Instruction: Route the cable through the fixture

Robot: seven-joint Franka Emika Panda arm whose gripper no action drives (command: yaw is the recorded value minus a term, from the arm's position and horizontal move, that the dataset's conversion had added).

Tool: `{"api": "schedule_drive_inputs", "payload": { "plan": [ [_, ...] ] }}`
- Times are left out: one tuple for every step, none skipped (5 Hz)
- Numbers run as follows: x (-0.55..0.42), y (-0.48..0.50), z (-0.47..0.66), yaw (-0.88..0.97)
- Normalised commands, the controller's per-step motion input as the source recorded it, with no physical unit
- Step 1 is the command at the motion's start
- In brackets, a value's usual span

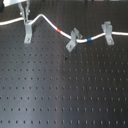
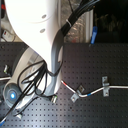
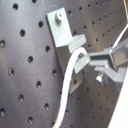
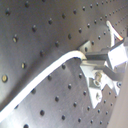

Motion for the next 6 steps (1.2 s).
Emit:
{"api": "schedule_drive_inputs", "payload": {
  "plan": [
    [-0.173,-0.102,0.13,0.13],
    [-0.180,-0.127,0.17,0.13],
    [-0.250,-0.069,0.09,0.17],
    [-0.238,0.055,-0.04,0.17],
    [-0.358,0.201,-0.09,0.00],
    [-0.215,0.133,-0.14,0.00]
  ]
}}
